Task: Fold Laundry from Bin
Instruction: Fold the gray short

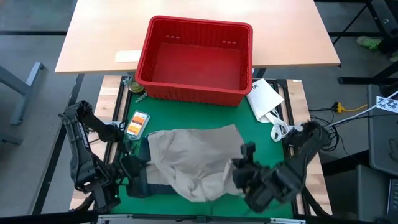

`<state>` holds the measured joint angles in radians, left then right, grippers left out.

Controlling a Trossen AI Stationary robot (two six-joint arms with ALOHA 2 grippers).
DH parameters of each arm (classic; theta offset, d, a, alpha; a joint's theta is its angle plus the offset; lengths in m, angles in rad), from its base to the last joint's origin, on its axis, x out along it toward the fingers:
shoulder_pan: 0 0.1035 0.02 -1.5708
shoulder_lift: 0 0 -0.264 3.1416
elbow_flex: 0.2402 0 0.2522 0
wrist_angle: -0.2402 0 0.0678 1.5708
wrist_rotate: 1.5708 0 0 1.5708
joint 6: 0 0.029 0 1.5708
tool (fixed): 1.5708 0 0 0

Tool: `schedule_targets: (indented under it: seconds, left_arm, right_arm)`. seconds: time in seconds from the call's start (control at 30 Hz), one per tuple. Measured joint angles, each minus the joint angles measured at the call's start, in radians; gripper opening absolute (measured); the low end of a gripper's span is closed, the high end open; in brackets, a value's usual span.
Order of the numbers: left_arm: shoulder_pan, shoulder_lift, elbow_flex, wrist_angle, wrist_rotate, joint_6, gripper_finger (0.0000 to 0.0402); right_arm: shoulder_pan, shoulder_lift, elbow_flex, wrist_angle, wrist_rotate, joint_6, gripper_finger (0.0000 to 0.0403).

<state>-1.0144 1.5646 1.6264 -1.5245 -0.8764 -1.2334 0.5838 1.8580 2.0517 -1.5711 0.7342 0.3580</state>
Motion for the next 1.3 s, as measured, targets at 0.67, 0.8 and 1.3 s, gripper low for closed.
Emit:
schedule_targets:
  seconds: [0.67,0.8,1.3]
  left_arm:
    - [0.304,-0.010,-0.265,-0.046,0.084,-0.147,0.0005]
    - [0.351,-0.010,-0.356,-0.038,0.161,-0.190,0.0005]
    - [0.393,-0.010,-0.438,-0.001,0.263,-0.199,0.0075]
  right_arm:
    - [-0.460,-0.240,-0.583,0.039,-0.144,-0.023,0.0014]
    - [-0.521,-0.239,-0.685,0.125,-0.155,-0.023,0.0014]
    - [-0.571,-0.238,-0.812,0.262,-0.262,-0.026,0.0019]
